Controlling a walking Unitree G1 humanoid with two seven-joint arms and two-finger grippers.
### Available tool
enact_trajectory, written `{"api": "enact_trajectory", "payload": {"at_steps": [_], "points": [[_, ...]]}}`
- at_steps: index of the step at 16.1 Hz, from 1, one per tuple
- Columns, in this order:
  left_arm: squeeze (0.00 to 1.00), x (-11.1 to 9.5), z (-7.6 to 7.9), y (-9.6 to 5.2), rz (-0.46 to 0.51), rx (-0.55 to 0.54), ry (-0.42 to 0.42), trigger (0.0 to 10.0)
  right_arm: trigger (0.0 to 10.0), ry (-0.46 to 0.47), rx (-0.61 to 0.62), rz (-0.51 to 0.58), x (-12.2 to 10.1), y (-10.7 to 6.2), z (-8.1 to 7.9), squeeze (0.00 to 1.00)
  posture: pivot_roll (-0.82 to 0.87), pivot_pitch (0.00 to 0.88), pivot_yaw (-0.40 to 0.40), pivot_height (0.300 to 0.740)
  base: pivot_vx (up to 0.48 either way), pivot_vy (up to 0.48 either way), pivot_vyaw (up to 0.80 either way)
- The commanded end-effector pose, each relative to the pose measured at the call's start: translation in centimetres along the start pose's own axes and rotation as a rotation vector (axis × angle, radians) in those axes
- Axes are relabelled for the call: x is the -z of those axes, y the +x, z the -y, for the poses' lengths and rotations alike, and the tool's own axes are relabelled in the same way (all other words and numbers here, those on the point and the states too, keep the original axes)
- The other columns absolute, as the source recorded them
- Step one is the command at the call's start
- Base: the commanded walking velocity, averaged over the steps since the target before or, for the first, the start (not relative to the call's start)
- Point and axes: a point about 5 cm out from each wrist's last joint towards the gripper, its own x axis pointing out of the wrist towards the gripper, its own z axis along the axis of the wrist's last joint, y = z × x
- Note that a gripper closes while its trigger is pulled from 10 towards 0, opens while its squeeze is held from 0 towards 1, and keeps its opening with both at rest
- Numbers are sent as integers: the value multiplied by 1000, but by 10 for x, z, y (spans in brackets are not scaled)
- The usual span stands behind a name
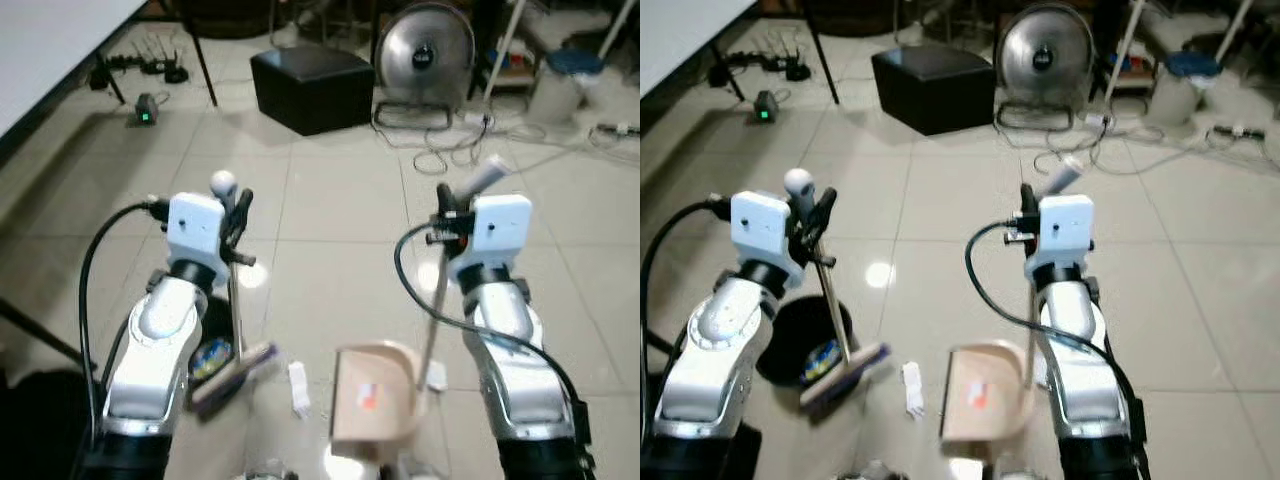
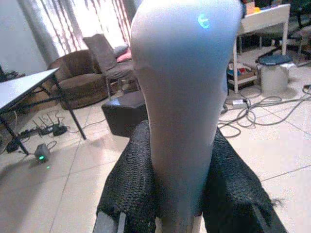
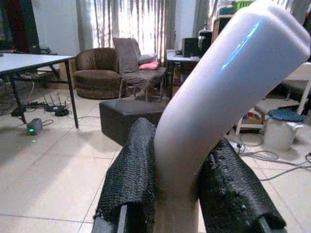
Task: Sweep floor
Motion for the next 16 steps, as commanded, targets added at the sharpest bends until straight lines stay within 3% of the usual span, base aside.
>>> {"api": "enact_trajectory", "payload": {"at_steps": [1,4,6,8,16], "points": [[0,1,3,0,6,3,-21,10000,10000,-34,5,19,1,4,6,0,9,153,61,740,0,0,0],[0,9,4,0,-22,-6,-40,10000,10000,-32,-14,36,3,11,4,0,13,189,58,740,0,0,0],[0,14,2,5,29,-48,-2,10000,10000,-20,-35,70,7,18,3,0,25,249,71,740,0,0,0],[0,17,0,6,40,-92,-16,10000,10000,-36,-62,94,8,18,1,0,21,282,75,740,0,0,0],[0,31,7,22,89,-168,-32,10000,10000,-180,-204,176,18,28,-17,0,38,356,73,740,0,0,0]]}}
